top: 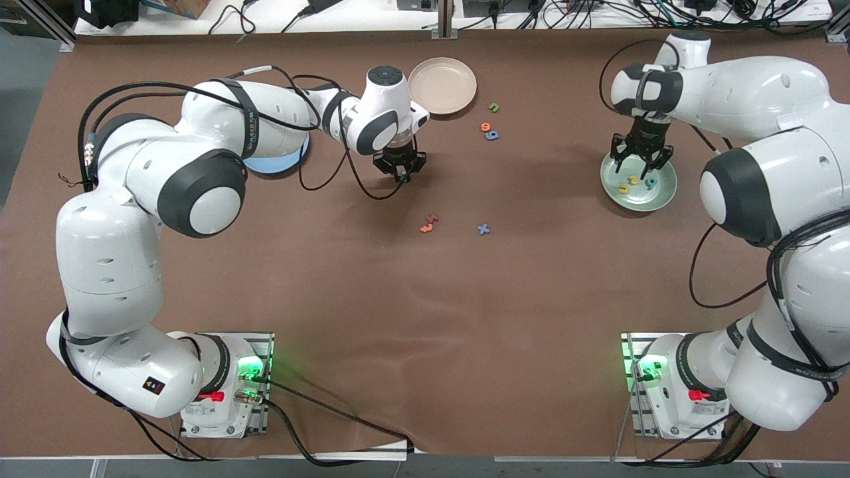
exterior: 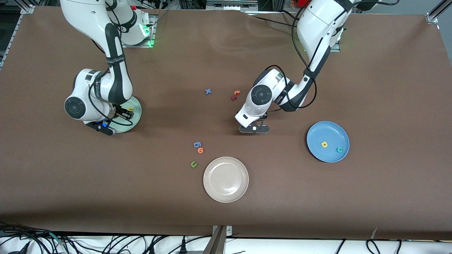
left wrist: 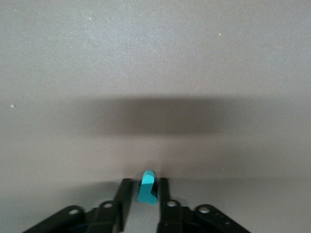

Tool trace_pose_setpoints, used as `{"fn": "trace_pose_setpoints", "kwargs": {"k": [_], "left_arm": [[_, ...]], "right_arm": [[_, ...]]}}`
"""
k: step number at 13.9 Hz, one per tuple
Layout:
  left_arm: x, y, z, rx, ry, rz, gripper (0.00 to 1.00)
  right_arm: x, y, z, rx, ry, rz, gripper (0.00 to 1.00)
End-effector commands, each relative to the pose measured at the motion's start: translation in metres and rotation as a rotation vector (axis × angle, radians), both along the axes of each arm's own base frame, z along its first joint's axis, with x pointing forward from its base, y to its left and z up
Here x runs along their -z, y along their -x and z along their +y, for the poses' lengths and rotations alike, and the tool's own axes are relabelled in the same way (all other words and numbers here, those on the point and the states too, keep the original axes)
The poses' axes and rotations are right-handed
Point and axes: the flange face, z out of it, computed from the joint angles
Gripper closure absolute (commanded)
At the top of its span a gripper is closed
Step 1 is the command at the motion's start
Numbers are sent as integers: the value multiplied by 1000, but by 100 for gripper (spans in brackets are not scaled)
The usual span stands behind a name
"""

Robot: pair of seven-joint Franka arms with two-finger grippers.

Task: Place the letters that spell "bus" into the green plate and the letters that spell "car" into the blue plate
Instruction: 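Place the yellow u on the green plate while the left gripper grasps teal l, then return the right arm to rest while the left gripper places l on blue plate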

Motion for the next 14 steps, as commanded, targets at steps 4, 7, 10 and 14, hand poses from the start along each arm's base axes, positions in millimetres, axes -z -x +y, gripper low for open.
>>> {"fn": "trace_pose_setpoints", "kwargs": {"k": [4, 7, 10, 14], "left_arm": [[6, -1, -5, 9, 0, -18, 89], [4, -5, 0, -1, -1, -18, 100], [-1, -10, 5, -9, -2, -19, 100], [-30, -37, 42, 48, -15, -10, 100]], "right_arm": [[-146, -54, -5, -18, -91, 24, 0], [-212, -67, -1, -47, -102, -5, 0], [-283, -70, 2, -67, -107, -31, 0], [-312, -70, 6, -82, -92, -62, 0]]}}
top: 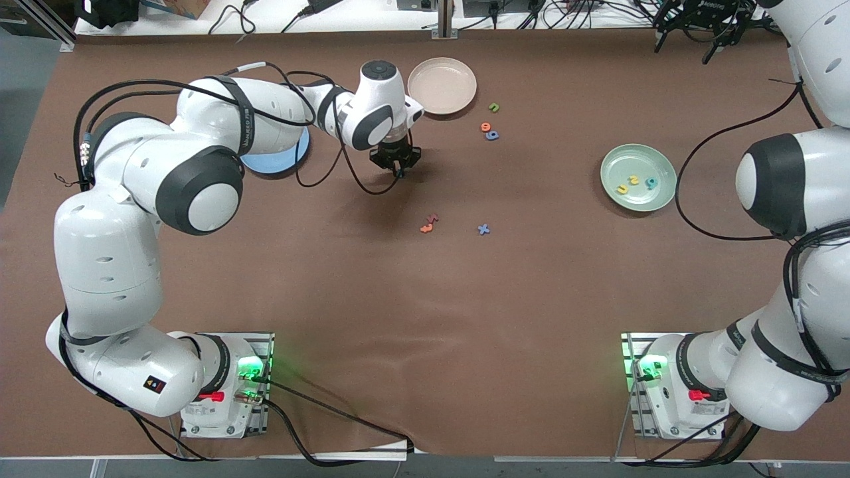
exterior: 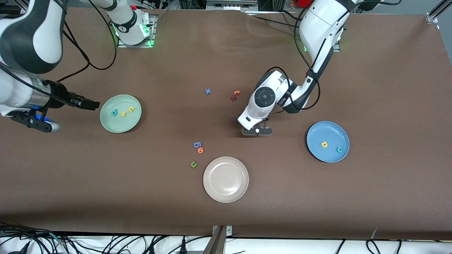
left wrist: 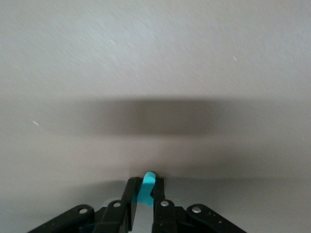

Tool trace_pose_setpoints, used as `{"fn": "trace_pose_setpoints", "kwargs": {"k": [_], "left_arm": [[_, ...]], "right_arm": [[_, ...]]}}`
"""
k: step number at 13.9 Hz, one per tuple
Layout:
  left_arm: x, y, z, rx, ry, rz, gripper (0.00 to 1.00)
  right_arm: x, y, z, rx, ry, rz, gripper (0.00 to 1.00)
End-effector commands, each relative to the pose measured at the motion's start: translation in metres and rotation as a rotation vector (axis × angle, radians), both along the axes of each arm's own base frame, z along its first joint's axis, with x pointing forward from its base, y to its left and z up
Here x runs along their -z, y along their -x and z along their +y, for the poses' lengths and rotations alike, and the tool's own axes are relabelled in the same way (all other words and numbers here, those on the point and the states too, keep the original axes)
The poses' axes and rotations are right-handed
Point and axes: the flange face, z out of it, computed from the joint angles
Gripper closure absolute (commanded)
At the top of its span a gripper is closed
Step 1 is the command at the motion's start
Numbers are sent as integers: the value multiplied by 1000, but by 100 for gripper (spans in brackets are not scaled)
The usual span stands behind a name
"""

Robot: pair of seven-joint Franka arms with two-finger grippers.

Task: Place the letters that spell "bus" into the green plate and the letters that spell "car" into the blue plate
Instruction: 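Return the right arm to rest while the left gripper places l on blue plate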

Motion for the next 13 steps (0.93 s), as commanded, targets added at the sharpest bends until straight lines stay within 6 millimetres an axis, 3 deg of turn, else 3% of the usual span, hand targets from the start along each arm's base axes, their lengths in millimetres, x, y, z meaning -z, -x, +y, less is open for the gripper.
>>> {"fn": "trace_pose_setpoints", "kwargs": {"k": [1, 6, 10, 13], "left_arm": [[-34, -30, 43, 80, -15, -1, 100], [-85, -66, 141, 258, -84, 7, 100], [-80, -83, 220, 297, -132, 14, 100], [-76, -91, 265, 310, -120, 17, 100]], "right_arm": [[-5, -1, 1, -16, 15, 7, 0], [-4, 1, 7, -23, 20, 21, 0], [-4, -12, -8, -20, -11, 7, 0], [-1, -19, -22, -58, -23, 17, 0]]}}
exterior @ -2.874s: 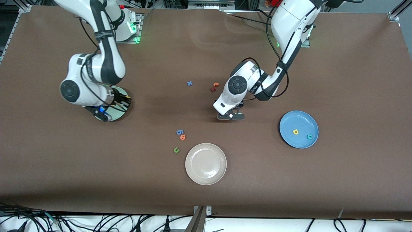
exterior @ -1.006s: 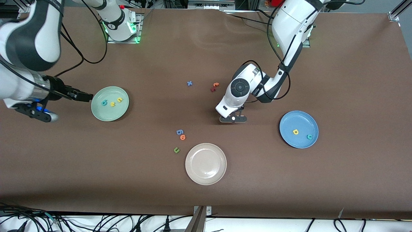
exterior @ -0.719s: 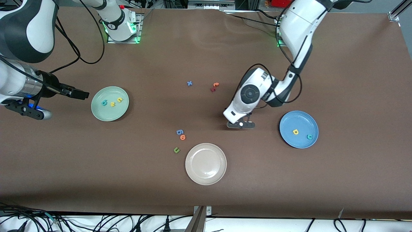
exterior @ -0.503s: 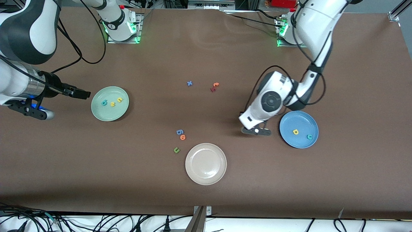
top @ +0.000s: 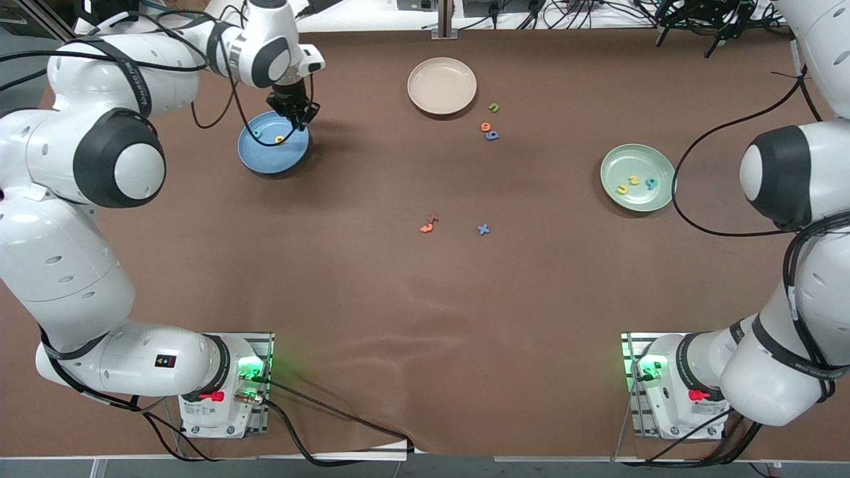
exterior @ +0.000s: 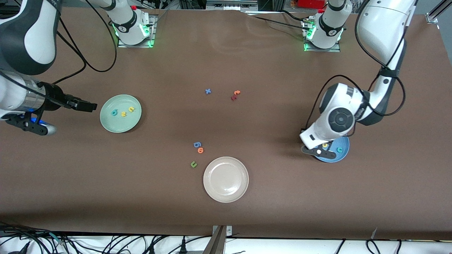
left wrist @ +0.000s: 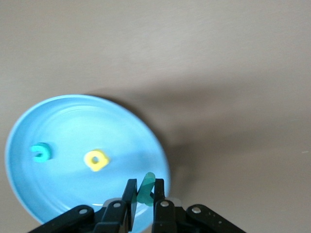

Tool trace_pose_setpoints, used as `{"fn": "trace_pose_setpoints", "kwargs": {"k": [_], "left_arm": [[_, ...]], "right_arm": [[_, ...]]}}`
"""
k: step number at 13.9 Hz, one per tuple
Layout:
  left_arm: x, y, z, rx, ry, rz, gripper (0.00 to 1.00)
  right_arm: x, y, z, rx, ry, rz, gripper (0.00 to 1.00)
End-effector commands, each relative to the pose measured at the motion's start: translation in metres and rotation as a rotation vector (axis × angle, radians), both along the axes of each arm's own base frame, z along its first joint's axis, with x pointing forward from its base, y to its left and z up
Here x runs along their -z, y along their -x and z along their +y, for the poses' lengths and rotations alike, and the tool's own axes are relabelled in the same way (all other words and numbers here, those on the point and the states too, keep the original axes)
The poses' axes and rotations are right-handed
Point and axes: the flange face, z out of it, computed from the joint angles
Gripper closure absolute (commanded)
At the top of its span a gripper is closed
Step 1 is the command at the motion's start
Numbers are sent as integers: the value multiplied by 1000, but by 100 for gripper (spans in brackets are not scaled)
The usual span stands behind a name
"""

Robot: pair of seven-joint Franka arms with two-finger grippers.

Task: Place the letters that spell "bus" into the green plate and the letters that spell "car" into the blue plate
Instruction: 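Return the right arm to rest while the left gripper places l on blue plate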

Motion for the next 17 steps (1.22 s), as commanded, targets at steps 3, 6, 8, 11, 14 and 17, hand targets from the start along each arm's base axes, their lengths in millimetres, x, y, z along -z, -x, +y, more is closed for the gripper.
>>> {"fn": "trace_pose_setpoints", "kwargs": {"k": [3, 6, 8, 11, 14, 17], "left_arm": [[3, 5, 37, 34, -4, 4, 100], [4, 3, 38, 34, -4, 7, 0], [-1, 0, 43, 28, -1, 4, 0], [-5, -3, 43, 7, 4, -4, 0], [-34, -7, 43, 8, -14, 20, 0], [-49, -10, 43, -16, -16, -4, 0]], "right_arm": [[-6, -4, -33, -111, -36, 5, 0], [-19, -2, -48, -182, -13, -29, 1], [-36, 2, -48, -247, 60, -73, 2], [-40, 7, -48, -268, 55, -115, 5], [-35, 16, -43, -278, 53, -163, 2], [-30, 13, -28, -295, 59, -159, 1]]}}
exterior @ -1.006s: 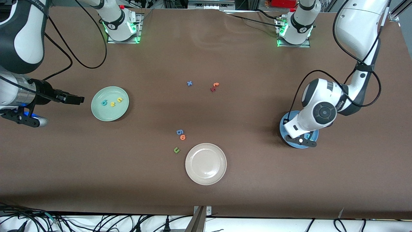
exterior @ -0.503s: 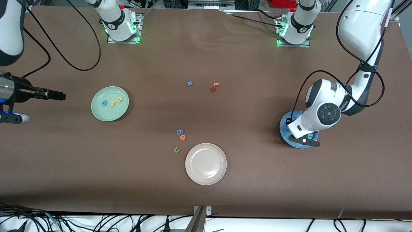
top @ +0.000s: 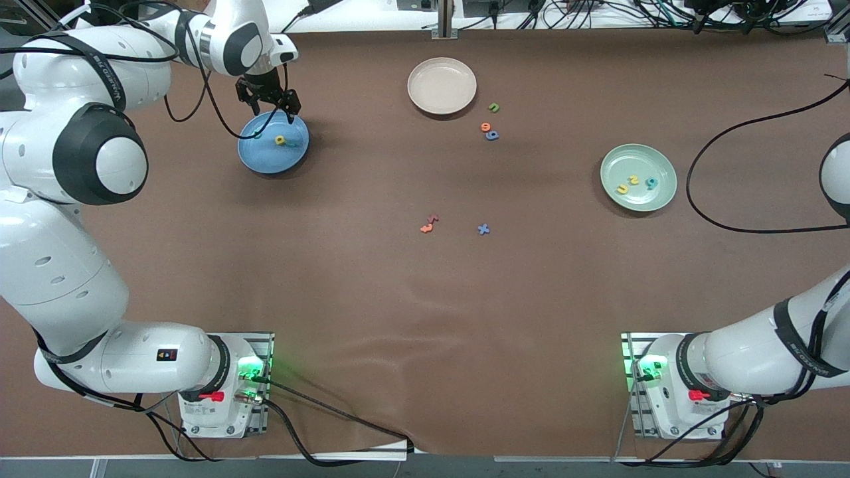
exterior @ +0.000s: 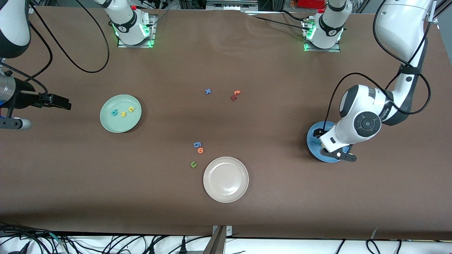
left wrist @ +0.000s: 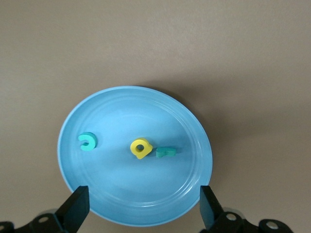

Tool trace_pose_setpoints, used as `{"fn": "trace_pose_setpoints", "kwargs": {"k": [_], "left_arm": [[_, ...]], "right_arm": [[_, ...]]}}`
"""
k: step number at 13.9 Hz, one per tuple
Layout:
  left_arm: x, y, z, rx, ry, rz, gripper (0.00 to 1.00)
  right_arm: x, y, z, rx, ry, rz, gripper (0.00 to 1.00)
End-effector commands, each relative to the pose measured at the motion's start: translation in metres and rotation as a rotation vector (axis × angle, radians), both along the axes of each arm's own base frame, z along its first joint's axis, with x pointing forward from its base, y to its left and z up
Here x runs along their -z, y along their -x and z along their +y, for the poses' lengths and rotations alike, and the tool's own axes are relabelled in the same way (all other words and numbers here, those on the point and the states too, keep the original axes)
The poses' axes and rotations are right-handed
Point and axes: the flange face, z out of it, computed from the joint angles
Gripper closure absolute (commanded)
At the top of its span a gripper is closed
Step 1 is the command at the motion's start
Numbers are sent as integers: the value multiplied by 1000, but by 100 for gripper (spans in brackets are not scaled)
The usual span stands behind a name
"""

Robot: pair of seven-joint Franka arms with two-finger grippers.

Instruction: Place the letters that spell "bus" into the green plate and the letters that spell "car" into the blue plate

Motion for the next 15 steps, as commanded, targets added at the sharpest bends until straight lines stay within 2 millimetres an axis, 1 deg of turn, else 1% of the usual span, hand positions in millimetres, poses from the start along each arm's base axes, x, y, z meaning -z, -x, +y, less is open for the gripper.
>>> {"fn": "trace_pose_setpoints", "kwargs": {"k": [1, 2, 3, 4, 5, 6, 7, 11, 13, 14, 15], "left_arm": [[-39, 1, -4, 1, -26, 3, 0], [-59, -2, -6, -15, -42, 34, 0], [-83, -5, -4, -31, -65, 75, 0], [-97, -5, 1, -34, -93, 127, 0], [-108, -8, 3, -37, -93, 119, 0], [-114, -10, 6, -32, -83, 114, 0], [-124, -13, 6, -37, -72, 98, 0], [-134, -12, 13, -57, -77, 98, 0], [-153, -12, 19, -70, -78, 75, 0], [-157, -14, 27, -84, -76, 81, 0], [-168, -12, 31, -79, -77, 67, 0]], "right_arm": [[0, 7, 7, -26, 15, -9, 1], [0, 7, 7, -27, 15, -8, 0], [0, 7, 6, -29, 14, -8, 0], [0, 7, 4, -27, 14, -6, 0], [0, 7, 4, -27, 14, -6, 0], [0, 7, 4, -25, 13, -6, 0], [1, 7, 3, -27, 12, -5, 0], [1, 7, 7, -24, 15, -6, 0], [1, 7, 7, -24, 15, -6, 0], [1, 7, 7, -27, 15, -6, 0], [1, 7, 7, -29, 14, -6, 0]]}}
